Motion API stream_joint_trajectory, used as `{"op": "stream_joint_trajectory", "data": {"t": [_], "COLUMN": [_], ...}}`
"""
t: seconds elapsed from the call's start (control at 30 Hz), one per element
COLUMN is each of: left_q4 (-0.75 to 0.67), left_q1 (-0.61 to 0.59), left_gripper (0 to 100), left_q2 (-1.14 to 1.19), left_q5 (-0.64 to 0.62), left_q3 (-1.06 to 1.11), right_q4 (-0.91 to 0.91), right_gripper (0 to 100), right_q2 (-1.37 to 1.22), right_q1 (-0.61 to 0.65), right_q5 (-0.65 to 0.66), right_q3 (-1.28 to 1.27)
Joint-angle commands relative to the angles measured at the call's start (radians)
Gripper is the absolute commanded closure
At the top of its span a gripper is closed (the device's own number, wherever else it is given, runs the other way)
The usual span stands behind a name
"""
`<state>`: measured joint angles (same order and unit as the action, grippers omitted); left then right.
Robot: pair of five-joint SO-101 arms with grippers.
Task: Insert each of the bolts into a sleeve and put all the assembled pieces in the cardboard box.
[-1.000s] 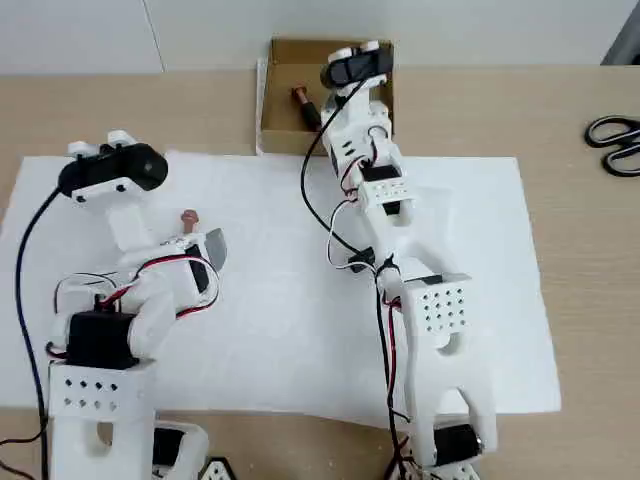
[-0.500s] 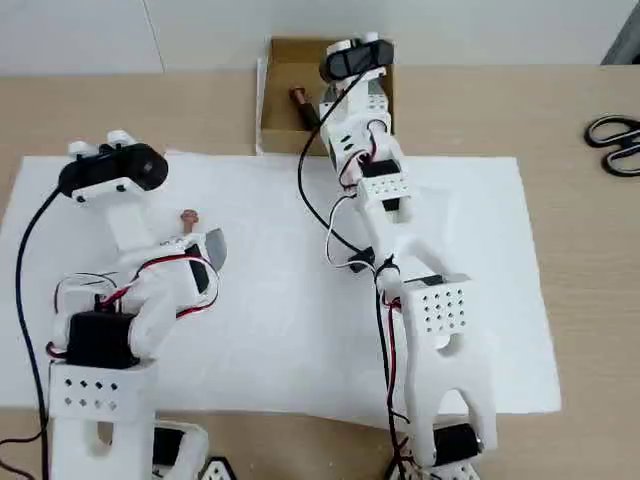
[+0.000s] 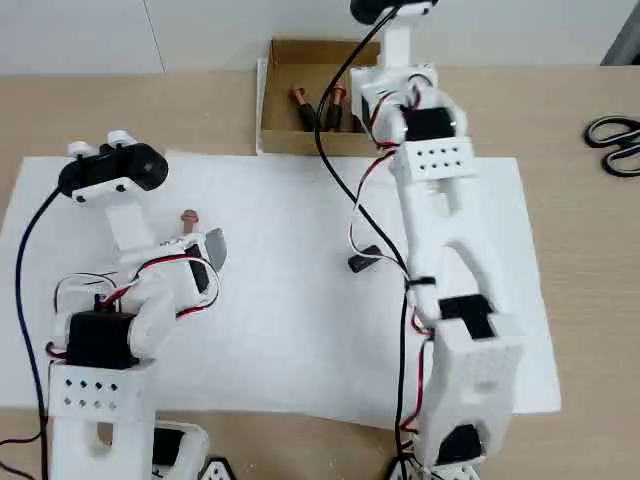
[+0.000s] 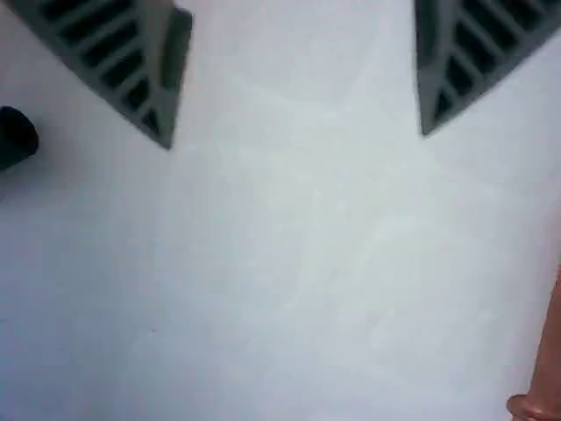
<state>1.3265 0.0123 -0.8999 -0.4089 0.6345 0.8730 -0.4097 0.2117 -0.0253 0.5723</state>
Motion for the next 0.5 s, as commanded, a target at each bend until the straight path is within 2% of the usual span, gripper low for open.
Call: {"op": "stream_joint_trajectory", "data": {"t": [0.0, 0.17, 0.37, 0.47], "left_q4": [-0.02, -0.02, -0.017, -0.017], "left_q1": [-0.002, -0.002, 0.0, 0.005], "left_gripper": [83, 83, 83, 83], "left_q2": [-0.017, -0.017, -0.017, -0.017], "left_q5": [0.012, 0.012, 0.012, 0.012], "left_q3": [-0.005, -0.005, -0.005, -0.005], "right_q4": [0.18, 0.44, 0.725, 0.799], "right_gripper": [77.5, 77.5, 77.5, 77.5], "right_q2": [0.15, 0.225, 0.263, 0.263], "right_q1": [-0.004, -0.001, -0.001, 0.004], "right_q5": [-0.011, -0.015, -0.149, -0.175], "right_q3": [0.048, 0.048, 0.048, 0.034]}}
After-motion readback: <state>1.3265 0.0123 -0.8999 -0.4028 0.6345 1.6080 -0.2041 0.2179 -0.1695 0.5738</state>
